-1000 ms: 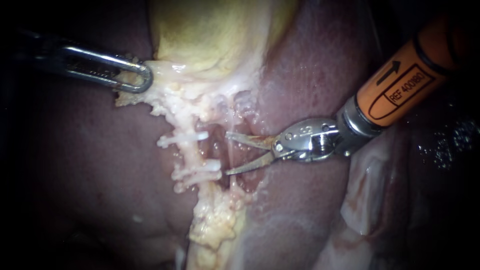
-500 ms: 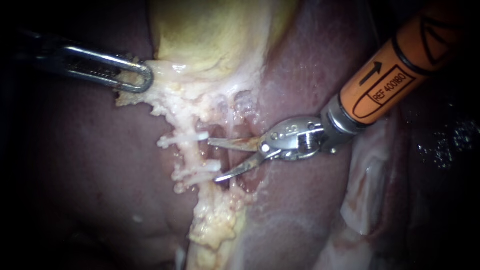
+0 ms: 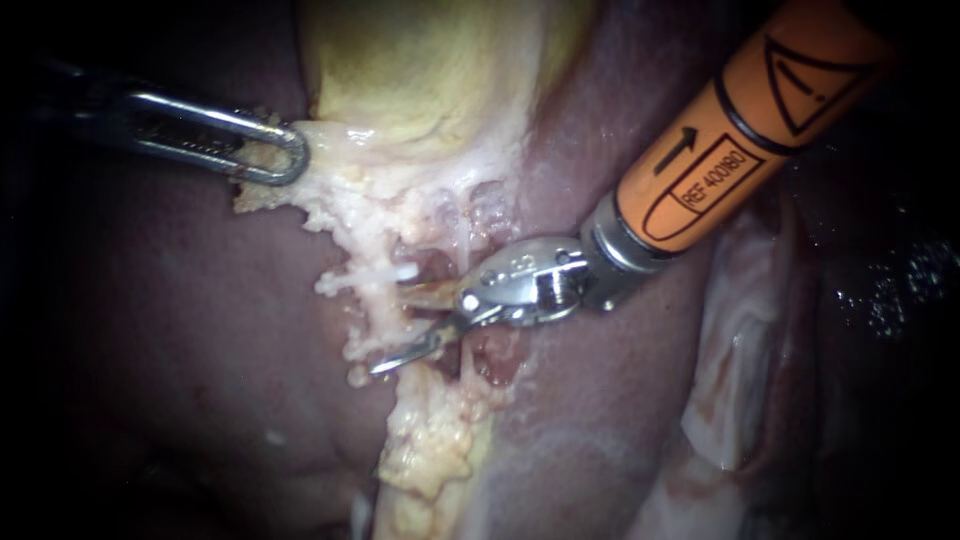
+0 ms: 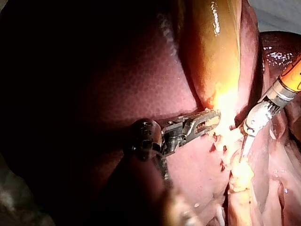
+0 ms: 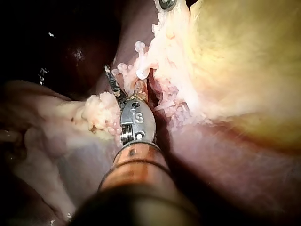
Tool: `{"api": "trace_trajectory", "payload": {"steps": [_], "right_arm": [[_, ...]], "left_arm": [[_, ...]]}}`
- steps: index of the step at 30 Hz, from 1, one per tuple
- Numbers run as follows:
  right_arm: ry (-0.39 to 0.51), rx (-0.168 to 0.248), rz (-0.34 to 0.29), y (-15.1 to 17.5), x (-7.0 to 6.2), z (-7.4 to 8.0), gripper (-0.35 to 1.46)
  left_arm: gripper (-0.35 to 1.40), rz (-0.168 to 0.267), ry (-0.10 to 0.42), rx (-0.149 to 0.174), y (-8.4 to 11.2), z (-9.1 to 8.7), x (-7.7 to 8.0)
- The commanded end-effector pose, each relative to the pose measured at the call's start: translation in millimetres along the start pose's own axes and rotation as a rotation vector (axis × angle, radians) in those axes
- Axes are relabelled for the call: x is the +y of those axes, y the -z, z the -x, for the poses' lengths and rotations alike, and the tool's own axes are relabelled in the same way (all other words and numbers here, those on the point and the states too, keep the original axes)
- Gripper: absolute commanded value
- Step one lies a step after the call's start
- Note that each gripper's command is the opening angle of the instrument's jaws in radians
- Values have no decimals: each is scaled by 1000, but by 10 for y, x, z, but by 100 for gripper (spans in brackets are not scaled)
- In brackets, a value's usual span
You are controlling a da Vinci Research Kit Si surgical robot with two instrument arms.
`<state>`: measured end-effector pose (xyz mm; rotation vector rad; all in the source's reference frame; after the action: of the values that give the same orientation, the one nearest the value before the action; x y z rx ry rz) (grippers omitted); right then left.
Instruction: Go to the cutting position left tube
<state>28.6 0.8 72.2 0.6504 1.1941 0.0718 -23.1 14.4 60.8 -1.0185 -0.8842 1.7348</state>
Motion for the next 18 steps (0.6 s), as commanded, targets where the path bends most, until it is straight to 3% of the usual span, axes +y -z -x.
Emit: {"api": "trace_trajectory", "payload": {"steps": [1,12,18], "right_arm": [[-13,6,3,-4,0,0,131],[-123,80,9,-37,4,-11,136],[-212,98,0,-38,-4,-24,140]], "left_arm": [[-35,2,0,-1,0,0,0],[-35,3,0,-2,-3,0,1],[-35,2,0,-1,-4,0,1]]}}
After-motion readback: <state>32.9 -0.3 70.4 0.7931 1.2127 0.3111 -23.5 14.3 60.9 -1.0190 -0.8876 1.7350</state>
